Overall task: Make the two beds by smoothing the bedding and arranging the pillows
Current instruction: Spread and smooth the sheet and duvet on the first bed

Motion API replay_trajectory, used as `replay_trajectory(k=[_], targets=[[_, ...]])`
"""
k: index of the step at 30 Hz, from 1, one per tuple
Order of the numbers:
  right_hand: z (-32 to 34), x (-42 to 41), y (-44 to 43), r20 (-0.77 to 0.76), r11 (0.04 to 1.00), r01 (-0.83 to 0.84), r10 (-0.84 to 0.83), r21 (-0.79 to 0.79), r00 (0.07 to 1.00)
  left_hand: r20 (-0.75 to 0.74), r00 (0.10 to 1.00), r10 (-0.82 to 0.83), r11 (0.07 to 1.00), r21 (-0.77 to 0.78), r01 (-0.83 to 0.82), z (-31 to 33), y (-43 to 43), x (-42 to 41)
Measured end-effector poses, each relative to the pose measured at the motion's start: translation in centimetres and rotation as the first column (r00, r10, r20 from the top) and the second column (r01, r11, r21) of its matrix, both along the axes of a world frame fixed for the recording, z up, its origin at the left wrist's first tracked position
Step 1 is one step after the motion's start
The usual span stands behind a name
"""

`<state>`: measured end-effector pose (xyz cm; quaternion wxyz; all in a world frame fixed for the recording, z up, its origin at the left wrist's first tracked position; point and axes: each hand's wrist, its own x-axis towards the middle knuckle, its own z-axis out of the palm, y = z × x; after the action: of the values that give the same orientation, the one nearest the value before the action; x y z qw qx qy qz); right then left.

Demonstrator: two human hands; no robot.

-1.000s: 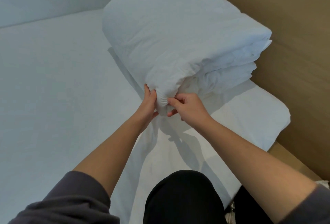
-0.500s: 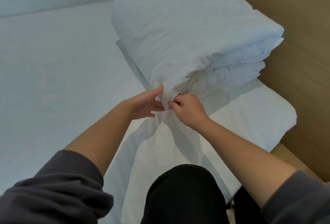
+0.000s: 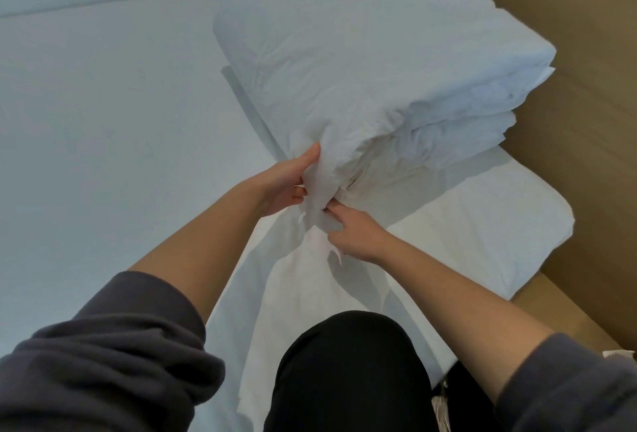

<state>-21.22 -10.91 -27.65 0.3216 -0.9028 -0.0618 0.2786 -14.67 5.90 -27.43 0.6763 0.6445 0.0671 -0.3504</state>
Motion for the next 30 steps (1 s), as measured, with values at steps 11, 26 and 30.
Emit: replay_trajectory(k=[11,26,30], targets=[[1.9,0.1,-2.4,0.123,0.997,0.048,-0.056,0.064,0.991,0.029,0.996,0.090,0.994,-0.064,-0.088,-0.4,-0.4,-0.3],[-2.0,1.6,-0.7,0.033,0.990,-0.104,0.108,-0.098,0.994,0.073,0.990,0.118,0.993,-0.011,-0.118,-0.8,0.3,-0.5],[-1.5,1.8,-0.7,0.035,0.999,-0.025,0.024,0.044,0.999,0.100,0.981,0.165,0.985,-0.068,-0.159,-1.3,-0.2,-0.5]])
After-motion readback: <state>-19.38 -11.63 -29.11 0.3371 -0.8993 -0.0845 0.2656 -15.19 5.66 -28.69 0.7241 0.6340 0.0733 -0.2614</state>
